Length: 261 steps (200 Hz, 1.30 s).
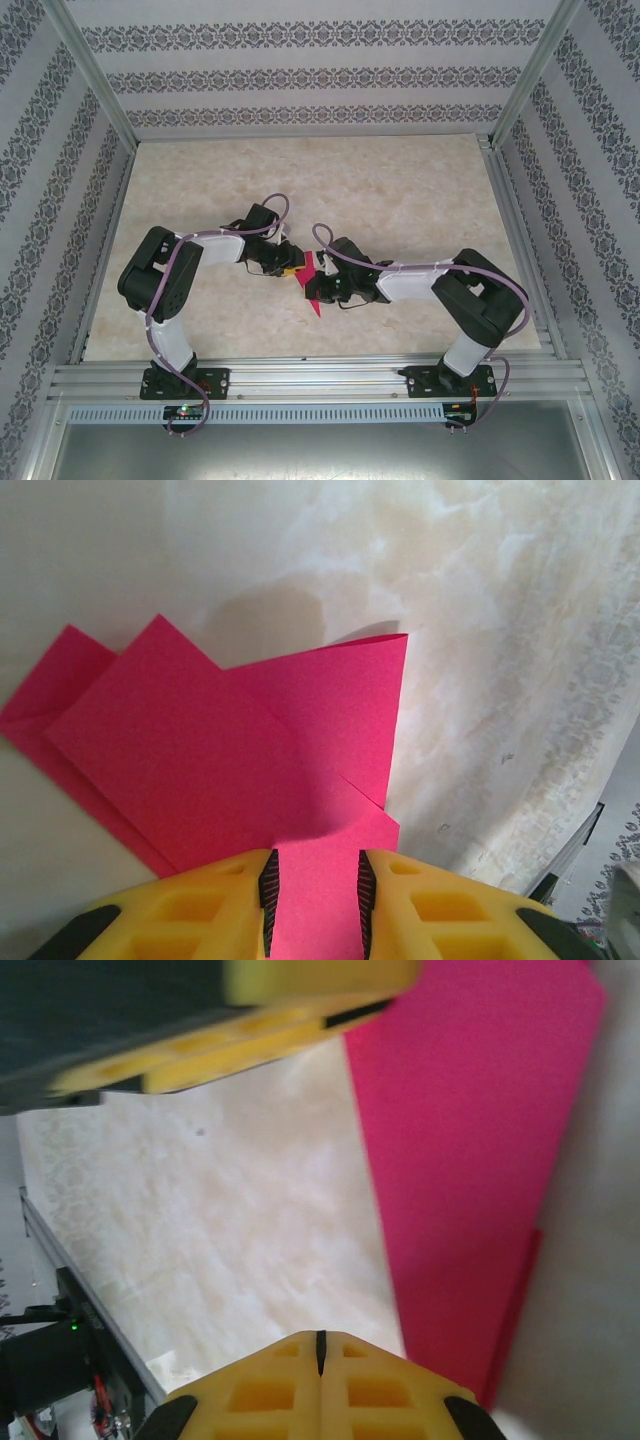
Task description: Fold a paper plane with a square sheet of paper (pick it up from the middle)
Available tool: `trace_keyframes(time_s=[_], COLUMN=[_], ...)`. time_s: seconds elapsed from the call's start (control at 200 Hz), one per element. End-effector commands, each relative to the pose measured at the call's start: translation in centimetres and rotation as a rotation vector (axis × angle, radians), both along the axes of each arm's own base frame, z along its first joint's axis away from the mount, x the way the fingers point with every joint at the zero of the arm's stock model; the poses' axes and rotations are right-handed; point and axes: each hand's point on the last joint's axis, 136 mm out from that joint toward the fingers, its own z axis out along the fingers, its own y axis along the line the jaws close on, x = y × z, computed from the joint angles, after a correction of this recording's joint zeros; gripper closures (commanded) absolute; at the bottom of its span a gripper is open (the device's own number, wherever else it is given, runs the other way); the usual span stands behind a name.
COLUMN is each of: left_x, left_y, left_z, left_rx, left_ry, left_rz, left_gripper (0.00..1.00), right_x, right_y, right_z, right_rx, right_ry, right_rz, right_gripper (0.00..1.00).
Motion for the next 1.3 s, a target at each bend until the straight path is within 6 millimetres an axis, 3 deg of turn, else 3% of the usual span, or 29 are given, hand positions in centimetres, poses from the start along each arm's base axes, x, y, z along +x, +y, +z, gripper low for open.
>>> trace_keyframes(time_s=[0.0, 0.215, 0.4, 0.545, 0.814, 0.939, 1.019, 1.189, 1.299], left_x=[-0.6, -0.4, 0.3, 1.0, 1.8, 2.2, 2.7, 3.3, 3.0], left_y=[1.4, 1.6, 2.3, 3.1, 3.4, 2.7, 2.2, 3.0, 4.8], left_z=[-2.4, -2.5, -2.6, -2.6, -2.0, -0.6, 1.4, 6.4, 8.0], left_rx=[0.106, 0.116, 0.097, 0.086, 0.067, 0.027, -0.011, 0.053, 0.153], left_ry=[0.036, 0.038, 0.052, 0.054, 0.041, 0.010, -0.032, -0.136, -0.147], left_rz=[0.008, 0.020, 0.067, 0.097, 0.094, 0.070, 0.045, 0.030, 0.081], left_gripper=[0.68, 0.69, 0.69, 0.69, 0.68, 0.65, 0.61, 0.50, 0.39], right_x=[0.6, 1.1, -1.4, -4.0, -6.4, -5.8, -4.0, 0.4, 2.0], right_y=[0.8, 0.3, -0.9, -1.9, -4.1, -4.0, -4.8, -10.3, -13.5], right_z=[1.3, -1.4, -4.1, -4.2, -4.0, -1.5, 0.9, 5.1, 7.6], right_rx=[0.012, -0.030, -0.055, -0.048, -0.043, 0.004, -0.022, -0.186, -0.211], right_ry=[-0.045, 0.004, 0.082, 0.120, 0.143, 0.072, -0.056, -0.366, -0.501], right_rz=[0.002, -0.027, -0.010, 0.023, 0.011, 0.002, -0.037, -0.251, -0.371], right_gripper=[0.98, 0.98, 0.99, 0.97, 0.97, 0.96, 0.92, 0.72, 0.56])
